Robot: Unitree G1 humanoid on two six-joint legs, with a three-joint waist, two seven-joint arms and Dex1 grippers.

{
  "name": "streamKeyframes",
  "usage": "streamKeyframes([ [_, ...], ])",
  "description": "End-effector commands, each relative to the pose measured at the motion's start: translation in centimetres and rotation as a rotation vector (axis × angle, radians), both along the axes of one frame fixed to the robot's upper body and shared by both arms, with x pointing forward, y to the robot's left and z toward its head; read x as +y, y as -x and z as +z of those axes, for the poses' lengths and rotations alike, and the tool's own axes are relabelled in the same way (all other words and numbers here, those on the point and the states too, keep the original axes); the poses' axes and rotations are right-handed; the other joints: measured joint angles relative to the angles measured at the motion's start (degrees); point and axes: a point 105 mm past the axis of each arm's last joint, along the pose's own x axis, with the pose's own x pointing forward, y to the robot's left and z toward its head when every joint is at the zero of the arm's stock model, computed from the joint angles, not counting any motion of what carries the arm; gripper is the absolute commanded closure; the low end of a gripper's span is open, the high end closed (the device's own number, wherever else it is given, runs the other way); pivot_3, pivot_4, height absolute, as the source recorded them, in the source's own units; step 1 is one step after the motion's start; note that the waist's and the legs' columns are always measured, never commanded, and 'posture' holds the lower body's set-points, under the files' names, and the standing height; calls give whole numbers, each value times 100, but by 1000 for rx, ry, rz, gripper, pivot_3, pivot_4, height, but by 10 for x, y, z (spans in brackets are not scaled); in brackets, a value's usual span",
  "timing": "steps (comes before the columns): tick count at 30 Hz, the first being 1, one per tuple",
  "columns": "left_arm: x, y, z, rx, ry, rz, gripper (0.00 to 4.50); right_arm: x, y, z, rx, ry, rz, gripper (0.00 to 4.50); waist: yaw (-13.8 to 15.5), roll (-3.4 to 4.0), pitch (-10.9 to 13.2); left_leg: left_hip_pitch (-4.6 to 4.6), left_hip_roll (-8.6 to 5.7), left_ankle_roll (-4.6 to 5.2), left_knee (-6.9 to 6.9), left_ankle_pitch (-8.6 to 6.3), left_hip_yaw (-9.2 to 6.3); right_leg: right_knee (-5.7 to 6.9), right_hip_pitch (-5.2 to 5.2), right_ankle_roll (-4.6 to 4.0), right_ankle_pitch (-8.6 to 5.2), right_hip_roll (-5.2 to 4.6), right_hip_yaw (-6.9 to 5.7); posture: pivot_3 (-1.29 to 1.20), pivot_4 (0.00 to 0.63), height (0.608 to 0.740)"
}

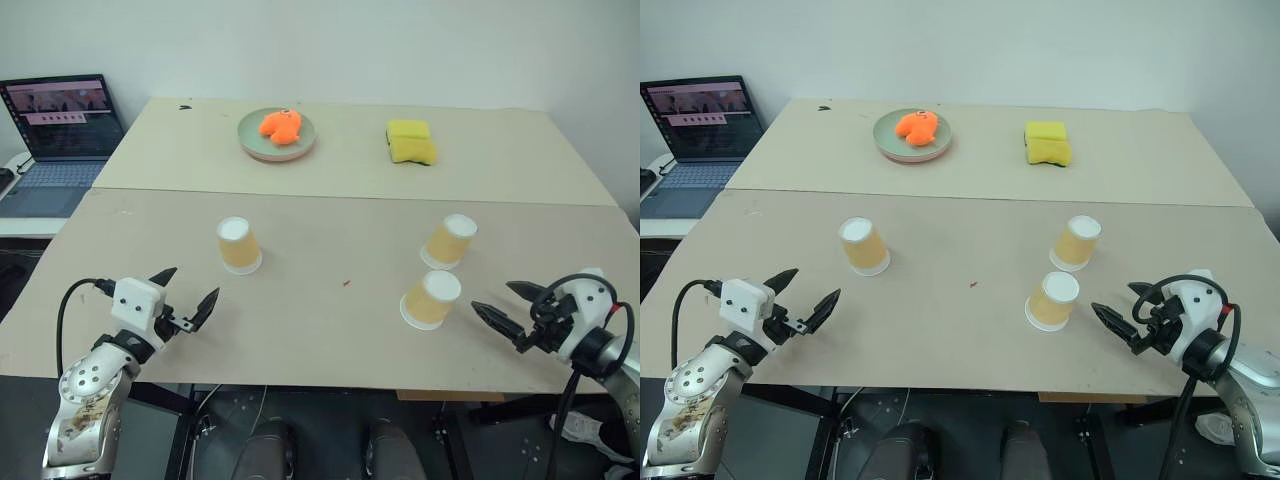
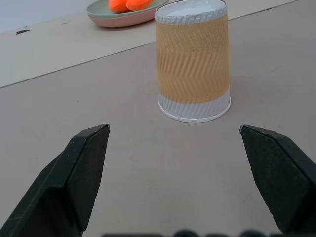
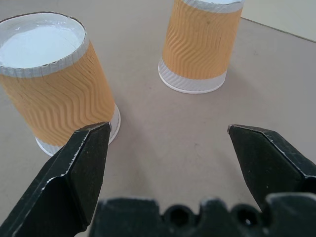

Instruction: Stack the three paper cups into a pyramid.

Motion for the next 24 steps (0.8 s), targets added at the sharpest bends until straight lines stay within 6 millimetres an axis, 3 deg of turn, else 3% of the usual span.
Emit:
streamKeyframes([
  [1,-21,3,20,-1,-2,-175,0,0,4,11,-35,17,6,28,0,0,0,0,0,0,0,0,0,0,0,0,0,0,0,0,150,673],
  [4,-59,4,29,99,-33,-497,0,0,18,14,-8,40,29,28,61,-2,2,-7,1,-5,0,3,-7,8,-3,-1,-2,0,-12,0,150,673],
  [9,-89,-20,64,26,-20,-649,0,16,33,28,21,33,111,28,56,11,-3,2,-5,-6,1,4,-9,-3,11,4,2,1,-8,0,150,673],
  [14,-121,-19,82,17,16,-812,0,31,32,40,6,22,149,28,-58,8,-2,14,-1,-11,-3,7,-9,-5,15,3,0,10,-2,0,150,673],
  [17,-140,-17,86,19,28,-908,0,43,28,38,9,7,193,28,-47,7,-1,14,-2,-12,-2,7,-9,-4,16,3,0,10,-2,0,150,673],
  [24,-154,-16,84,33,7,-978,0,55,20,24,13,-38,226,28,-9,6,0,15,-5,-11,-2,7,-10,-8,18,3,0,10,-1,0,150,673],
])
